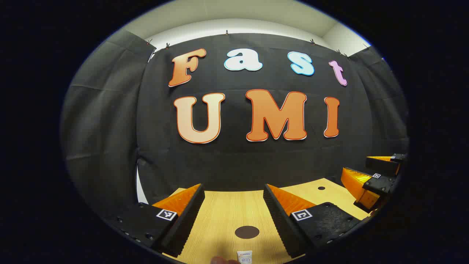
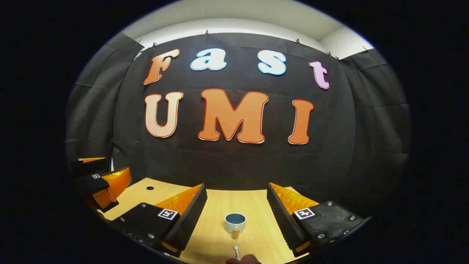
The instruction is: Put the toothbrush and toothpaste on the desktop into the cup, then pick up the cup and place it on the coaster on the desktop.
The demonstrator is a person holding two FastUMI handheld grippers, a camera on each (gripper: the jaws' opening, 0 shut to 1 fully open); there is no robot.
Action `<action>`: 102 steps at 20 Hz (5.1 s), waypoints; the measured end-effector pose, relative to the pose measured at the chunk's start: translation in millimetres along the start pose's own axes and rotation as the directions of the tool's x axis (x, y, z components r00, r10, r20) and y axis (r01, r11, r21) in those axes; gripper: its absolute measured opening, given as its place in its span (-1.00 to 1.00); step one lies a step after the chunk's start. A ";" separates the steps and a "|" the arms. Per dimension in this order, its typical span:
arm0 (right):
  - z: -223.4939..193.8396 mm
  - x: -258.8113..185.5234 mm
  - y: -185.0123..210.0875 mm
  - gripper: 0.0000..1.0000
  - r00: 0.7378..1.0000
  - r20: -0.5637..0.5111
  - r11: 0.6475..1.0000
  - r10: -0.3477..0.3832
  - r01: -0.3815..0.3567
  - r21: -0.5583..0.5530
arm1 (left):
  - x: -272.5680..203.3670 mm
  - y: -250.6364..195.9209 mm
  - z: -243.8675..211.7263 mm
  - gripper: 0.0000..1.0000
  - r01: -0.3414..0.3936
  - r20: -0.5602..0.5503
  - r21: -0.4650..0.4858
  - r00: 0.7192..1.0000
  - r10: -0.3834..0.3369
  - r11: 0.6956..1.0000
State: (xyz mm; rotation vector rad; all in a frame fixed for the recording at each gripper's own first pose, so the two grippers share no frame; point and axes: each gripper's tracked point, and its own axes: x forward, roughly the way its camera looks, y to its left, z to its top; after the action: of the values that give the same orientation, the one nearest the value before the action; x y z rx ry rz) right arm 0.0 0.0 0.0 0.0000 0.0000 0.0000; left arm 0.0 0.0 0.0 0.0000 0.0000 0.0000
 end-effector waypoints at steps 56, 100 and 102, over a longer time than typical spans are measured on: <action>-302.1 -22.3 -0.4 0.99 0.485 -0.869 0.990 0.097 -0.133 0.037 | -52.0 -21.3 -253.9 0.96 0.069 -0.830 -0.042 0.552 -0.073 0.997; -329.1 4.5 0.2 -0.96 0.575 -0.811 0.990 0.108 -0.140 0.032 | -55.7 -31.3 -307.1 0.84 0.089 -0.789 0.001 0.612 -0.054 0.996; -322.0 6.8 0.1 -0.96 0.592 -0.798 0.989 0.112 -0.142 0.034 | -59.0 -33.1 -309.3 0.77 0.080 -0.796 -0.004 0.603 -0.052 0.997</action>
State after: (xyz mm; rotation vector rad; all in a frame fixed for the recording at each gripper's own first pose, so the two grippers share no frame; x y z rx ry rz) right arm 6.8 0.1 -322.0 -0.0344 0.9260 0.1476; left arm -59.0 -33.1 -309.3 0.0327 0.9204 -0.0760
